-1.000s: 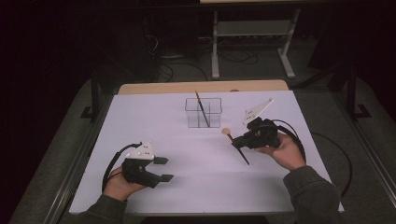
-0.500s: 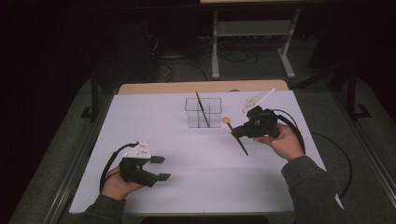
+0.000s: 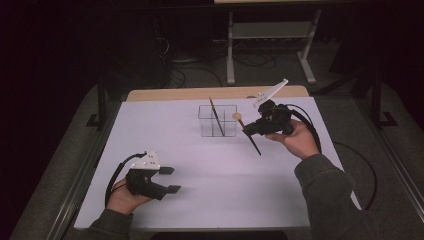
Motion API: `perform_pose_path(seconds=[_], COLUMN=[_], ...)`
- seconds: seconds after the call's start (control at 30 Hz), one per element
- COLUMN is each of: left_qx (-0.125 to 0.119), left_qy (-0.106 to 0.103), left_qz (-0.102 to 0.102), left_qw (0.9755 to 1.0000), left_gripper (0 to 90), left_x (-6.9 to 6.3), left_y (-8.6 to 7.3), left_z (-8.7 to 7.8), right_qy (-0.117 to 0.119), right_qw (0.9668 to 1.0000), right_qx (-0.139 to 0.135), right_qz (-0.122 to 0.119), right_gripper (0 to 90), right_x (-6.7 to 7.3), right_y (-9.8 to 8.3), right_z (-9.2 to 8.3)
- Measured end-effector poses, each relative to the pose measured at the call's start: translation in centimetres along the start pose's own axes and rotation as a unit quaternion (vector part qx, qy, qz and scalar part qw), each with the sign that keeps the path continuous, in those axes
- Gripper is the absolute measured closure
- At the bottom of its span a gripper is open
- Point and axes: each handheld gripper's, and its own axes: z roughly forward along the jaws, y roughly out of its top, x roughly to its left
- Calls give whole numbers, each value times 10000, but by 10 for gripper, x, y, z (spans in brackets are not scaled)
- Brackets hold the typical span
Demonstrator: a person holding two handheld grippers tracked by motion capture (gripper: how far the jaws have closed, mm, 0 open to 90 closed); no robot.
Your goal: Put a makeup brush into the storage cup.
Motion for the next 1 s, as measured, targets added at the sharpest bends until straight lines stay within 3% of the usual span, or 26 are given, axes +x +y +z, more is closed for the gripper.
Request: perform_pose_path(seconds=[0.37, 0.73, 1.0], left_qx=[-39, -110, -139], left_qy=[3, 9, 39], left_qz=[-45, -42, -48], left_qw=[10000, 9999, 9999], left_gripper=[329, 324, 321], left_x=[2, 3, 4], left_y=[-2, -2, -3], left_z=[-3, -6, -8], right_qy=[-109, -173, -281], right_qw=[9999, 9995, 9993], right_qx=[-94, -193, -219], right_qz=[-44, 165, 92], right_gripper=[833, 833, 833], right_x=[-11, -23, -31], right_y=[20, 37, 52], right_z=[-1, 0, 3])
